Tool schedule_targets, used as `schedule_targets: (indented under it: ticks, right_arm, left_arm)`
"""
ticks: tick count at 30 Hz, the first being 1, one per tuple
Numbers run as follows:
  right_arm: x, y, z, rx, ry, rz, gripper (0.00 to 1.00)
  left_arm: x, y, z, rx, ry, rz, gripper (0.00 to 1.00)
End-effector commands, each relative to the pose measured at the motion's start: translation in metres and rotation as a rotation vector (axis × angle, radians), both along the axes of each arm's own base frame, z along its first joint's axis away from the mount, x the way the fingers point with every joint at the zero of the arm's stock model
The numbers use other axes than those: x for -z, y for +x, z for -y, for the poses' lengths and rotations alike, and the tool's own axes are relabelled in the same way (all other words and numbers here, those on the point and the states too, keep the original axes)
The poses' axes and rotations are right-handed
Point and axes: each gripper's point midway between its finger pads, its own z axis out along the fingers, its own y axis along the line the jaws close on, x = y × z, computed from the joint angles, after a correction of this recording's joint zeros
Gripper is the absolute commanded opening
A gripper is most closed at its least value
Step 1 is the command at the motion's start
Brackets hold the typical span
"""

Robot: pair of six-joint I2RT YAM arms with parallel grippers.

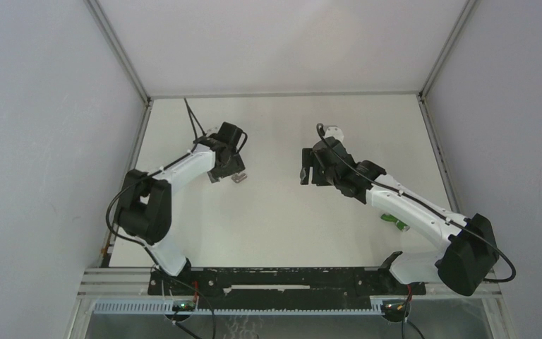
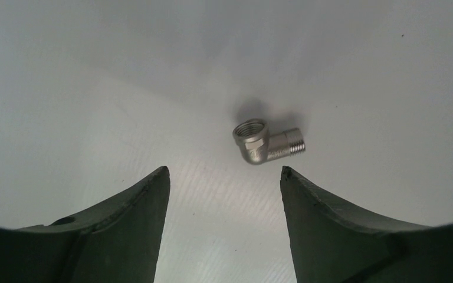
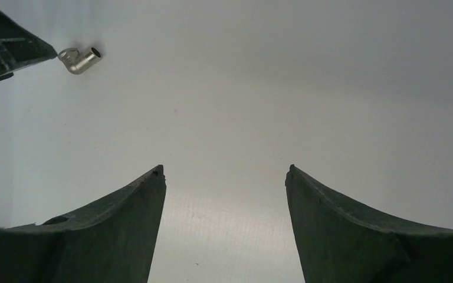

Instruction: Install the water faucets

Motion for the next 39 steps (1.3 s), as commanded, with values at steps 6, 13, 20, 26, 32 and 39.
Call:
schedule_targets:
  ticks: [6,13,20,26,32,39]
  right_arm:
    - [-0.006,-0.007,0.010,0.047,0.044,0.030,0.81]
    - [0.006,-0.013,0.011,0.048,0.040,0.002,0.81]
    - [0.009,-0.011,0.005,0.024,0.048,-0.003,0.82]
    - [0.014,-0.010,-0.010,-0.028,0.074,-0.018,0.81]
    - [0.001,0.001,-0.065,-0.254,0.084,0.091,0.79]
    - [0.023,0.022,-0.152,-0.245,-0.019,0.035,0.71]
  left_arm:
    - [0.005,0.049,0.020,-0.042,0.029,0.002,0.74]
    - [0.034,0.028,0.016,-0.034,0.046,-0.090,0.75]
    - [0.040,-0.013,0.024,0.142,0.010,-0.134,0.75]
    - [0.024,-0.040,0.007,0.164,0.020,-0.110,0.77]
    - [-0.022,-0.049,-0.007,0.111,-0.164,0.000,0.82]
    - [-0.087,-0.053,-0.079,-0.131,-0.289,0.170,0.90]
